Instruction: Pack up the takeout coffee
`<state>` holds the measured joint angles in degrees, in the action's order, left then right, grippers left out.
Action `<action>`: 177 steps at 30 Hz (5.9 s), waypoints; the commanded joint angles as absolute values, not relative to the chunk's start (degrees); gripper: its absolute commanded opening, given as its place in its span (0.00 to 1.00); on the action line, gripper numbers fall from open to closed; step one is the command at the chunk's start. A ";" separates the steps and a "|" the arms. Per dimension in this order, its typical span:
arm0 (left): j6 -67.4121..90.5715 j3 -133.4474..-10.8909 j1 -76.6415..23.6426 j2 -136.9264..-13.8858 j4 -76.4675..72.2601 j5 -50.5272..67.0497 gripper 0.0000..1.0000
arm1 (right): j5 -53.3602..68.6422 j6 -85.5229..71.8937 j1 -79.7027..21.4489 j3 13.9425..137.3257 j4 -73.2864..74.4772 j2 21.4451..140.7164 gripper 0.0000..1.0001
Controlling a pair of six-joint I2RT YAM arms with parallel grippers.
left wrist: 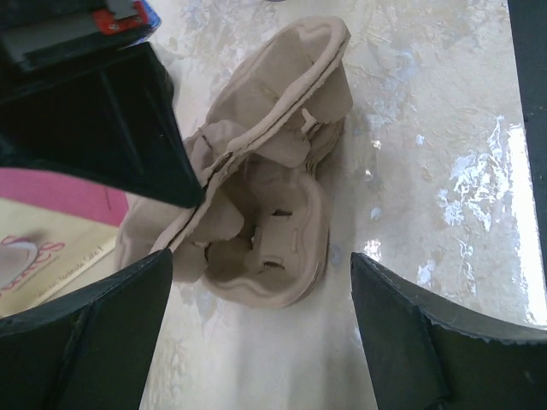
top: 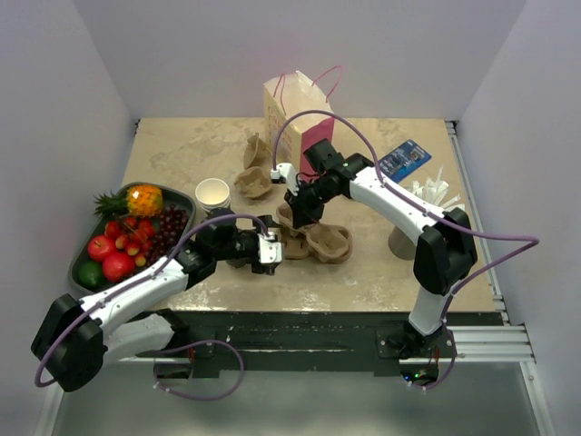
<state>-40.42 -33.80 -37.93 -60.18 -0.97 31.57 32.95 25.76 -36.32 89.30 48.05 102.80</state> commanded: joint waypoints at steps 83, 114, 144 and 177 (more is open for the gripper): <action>-31.29 -34.19 -42.45 -74.62 -28.30 33.49 0.93 | 34.28 24.08 -33.66 97.56 49.22 104.85 0.00; -34.98 -35.07 -43.51 -78.31 -20.05 29.09 0.90 | 33.31 23.82 -32.35 99.31 48.60 105.64 0.00; -33.66 -30.32 -43.42 -75.94 -19.69 28.30 0.88 | 40.42 23.91 -30.41 90.09 58.80 96.59 0.59; -33.57 -30.94 -43.42 -76.46 -19.69 26.90 0.88 | 44.03 18.72 -29.71 91.58 57.92 103.97 0.11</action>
<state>-34.59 -31.57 -43.27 -75.35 -22.59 27.81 43.09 19.38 -30.33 89.17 58.72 103.18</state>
